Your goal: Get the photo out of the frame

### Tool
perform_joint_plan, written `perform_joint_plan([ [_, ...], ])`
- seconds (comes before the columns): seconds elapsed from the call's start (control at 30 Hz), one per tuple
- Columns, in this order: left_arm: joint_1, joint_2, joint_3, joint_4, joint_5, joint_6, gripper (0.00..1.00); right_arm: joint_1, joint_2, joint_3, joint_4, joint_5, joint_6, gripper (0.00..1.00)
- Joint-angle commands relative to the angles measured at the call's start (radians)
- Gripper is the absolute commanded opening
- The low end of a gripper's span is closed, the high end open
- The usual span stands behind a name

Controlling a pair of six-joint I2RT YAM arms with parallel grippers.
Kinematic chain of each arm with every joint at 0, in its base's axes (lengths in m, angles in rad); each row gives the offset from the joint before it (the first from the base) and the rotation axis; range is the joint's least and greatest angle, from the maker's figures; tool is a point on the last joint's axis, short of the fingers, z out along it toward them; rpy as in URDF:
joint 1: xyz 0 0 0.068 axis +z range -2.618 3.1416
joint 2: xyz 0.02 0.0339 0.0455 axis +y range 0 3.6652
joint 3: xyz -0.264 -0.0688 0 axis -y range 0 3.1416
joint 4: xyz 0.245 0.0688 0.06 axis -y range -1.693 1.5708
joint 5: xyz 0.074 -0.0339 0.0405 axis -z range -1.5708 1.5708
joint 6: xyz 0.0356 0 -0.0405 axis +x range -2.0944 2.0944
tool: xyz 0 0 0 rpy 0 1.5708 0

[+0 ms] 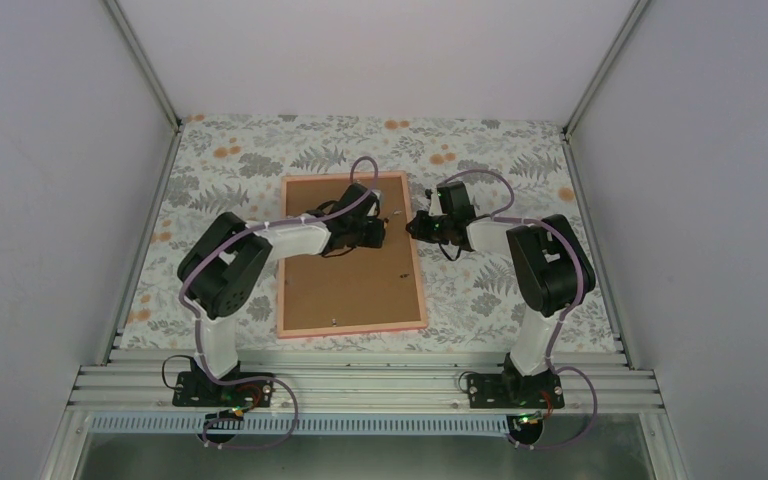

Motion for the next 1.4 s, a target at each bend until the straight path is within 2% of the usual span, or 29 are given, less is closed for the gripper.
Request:
perform_joint_plan([
  [0.0,-0.008,-0.034,-0.033,-0.069,0.009,-0.012,0.02,0.001,-0.018,-0.028,-0.047,-0.025,0.004,0.04],
  [0.2,-0.007,-0.089,-0.062,-0.074,-0.028,-0.029,0.02,-0.002,-0.022,-0.025,-0.057,-0.005,0.008,0.04],
  [0.67,0.006,-0.332,-0.220,-0.081,-0.109,-0.057,0.02,-0.060,-0.085,-0.043,-0.093,0.065,0.059,0.04],
  [1.37,0.010,-0.557,-0.378,-0.086,-0.126,-0.098,0.02,-0.256,-0.319,-0.275,-0.066,0.135,0.283,0.04],
])
